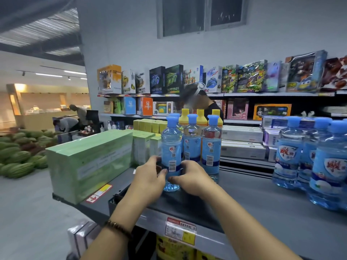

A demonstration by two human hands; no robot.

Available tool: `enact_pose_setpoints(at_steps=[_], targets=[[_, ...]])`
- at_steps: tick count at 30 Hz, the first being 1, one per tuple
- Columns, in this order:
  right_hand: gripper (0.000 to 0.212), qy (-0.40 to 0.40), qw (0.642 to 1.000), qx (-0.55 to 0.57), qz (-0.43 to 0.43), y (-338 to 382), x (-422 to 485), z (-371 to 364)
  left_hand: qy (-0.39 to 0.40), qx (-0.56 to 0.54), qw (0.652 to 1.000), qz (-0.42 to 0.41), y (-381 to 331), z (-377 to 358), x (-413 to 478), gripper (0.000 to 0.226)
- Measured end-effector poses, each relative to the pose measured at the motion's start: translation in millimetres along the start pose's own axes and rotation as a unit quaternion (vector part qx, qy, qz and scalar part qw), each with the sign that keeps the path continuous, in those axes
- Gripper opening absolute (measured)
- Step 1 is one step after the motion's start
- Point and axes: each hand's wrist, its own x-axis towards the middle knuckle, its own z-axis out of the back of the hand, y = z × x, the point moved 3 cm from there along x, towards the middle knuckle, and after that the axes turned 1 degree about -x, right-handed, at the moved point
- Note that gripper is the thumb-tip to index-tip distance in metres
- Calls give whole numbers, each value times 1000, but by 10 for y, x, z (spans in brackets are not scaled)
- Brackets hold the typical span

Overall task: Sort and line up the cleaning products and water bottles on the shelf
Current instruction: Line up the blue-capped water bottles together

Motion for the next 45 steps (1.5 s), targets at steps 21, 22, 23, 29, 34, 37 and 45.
enact_pose_setpoints(at_steps=[21, 22, 23, 29, 34, 37, 45], targets=[[54, 6, 999, -50, 1, 22, -366, 79, -52, -88, 992, -68, -377, 110, 83, 38], [53, 8, 999, -48, 2, 11, -364, 99, -14, -121, 991, -63, -355, 115, 116, 34], [50, 9, 999, -49, 4, 5, -366, 119, 38, -177, 982, -54, -332, 116, 143, 33], [48, 27, 999, -24, 18, -121, -419, 178, 248, -386, 888, -32, -273, 74, 130, 52], [55, -37, 999, -25, -8, -196, -574, 273, 154, -211, 963, -74, -389, -38, 42, 59], [62, -78, 996, -30, -21, -258, -686, 352, 150, -211, 963, -79, -451, -187, -30, 47], [43, -120, 990, -73, -32, -498, -980, 697, 180, -196, 958, -110, -764, -521, -29, 29]])
